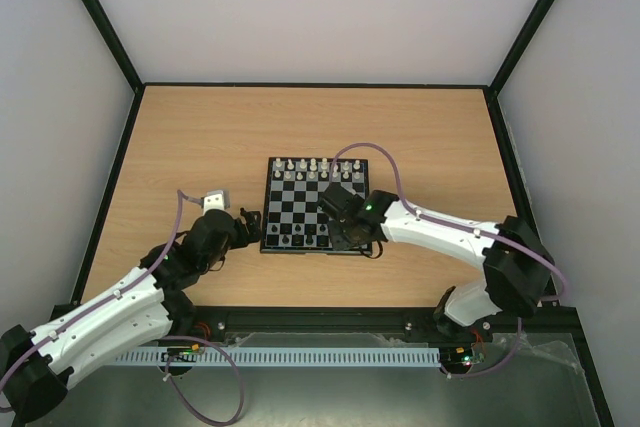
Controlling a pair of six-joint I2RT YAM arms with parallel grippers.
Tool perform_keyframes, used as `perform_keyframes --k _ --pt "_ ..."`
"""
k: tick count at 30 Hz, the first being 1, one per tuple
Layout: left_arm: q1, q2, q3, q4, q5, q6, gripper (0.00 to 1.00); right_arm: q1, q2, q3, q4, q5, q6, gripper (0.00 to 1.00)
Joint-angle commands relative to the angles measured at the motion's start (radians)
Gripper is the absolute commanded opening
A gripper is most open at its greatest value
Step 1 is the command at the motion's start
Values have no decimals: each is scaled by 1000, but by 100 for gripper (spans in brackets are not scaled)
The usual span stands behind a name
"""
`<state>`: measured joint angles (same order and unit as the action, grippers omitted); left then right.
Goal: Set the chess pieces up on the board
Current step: Place the chess piece on the chessboard.
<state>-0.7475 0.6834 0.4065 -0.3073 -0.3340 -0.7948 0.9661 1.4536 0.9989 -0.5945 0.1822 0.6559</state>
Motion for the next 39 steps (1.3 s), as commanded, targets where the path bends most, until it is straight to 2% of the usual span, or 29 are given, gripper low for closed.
perform_keyframes --k 1,25,31,34,39 --pt "-3 9 11 16 -23 -10 99 12 48 9 -3 -11 -10 2" --pt "-3 10 -9 28 -23 -15 99 13 188 62 65 10 -17 3" --pt "-1 38 -11 34 -36 -18 99 13 185 56 62 7 -17 13" --pt "2 64 -6 37 -43 -23 100 14 168 51 61 8 -16 23" --pt "10 125 9 48 -60 -34 99 14 107 40 59 -6 -31 32"
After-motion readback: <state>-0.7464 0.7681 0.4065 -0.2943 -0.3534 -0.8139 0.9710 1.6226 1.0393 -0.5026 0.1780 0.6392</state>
